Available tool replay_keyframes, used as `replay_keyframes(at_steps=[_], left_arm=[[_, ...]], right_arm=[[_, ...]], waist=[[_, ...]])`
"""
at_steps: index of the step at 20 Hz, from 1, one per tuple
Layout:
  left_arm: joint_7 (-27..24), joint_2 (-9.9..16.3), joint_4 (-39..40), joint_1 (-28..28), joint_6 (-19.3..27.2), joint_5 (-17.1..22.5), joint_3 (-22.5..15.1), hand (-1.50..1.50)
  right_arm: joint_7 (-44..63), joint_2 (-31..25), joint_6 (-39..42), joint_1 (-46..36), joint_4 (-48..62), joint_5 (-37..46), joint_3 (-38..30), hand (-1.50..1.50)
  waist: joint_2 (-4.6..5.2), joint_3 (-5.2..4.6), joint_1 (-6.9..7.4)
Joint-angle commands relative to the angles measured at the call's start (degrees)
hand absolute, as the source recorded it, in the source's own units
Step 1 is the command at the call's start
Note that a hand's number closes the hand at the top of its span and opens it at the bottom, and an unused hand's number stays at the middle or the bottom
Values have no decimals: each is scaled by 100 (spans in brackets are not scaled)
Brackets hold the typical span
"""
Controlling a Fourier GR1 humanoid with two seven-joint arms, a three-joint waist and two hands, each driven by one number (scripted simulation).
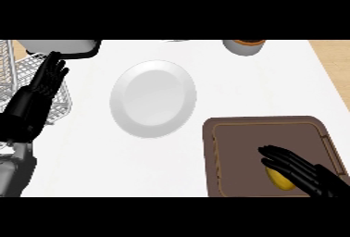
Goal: Pick the lemon from the tray and place it in the plate
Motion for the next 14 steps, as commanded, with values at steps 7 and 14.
replay_keyframes(at_steps=[7,14], left_arm=[[78,-182,-106,33,90,-92,-66,0],[-184,-309,632,-420,-144,-253,89,0]], right_arm=[[2451,-1737,1570,-93,-908,863,-84,-150],[3673,-1108,2443,-816,-917,1066,306,-150]], waist=[[21,2,80],[49,15,76]])
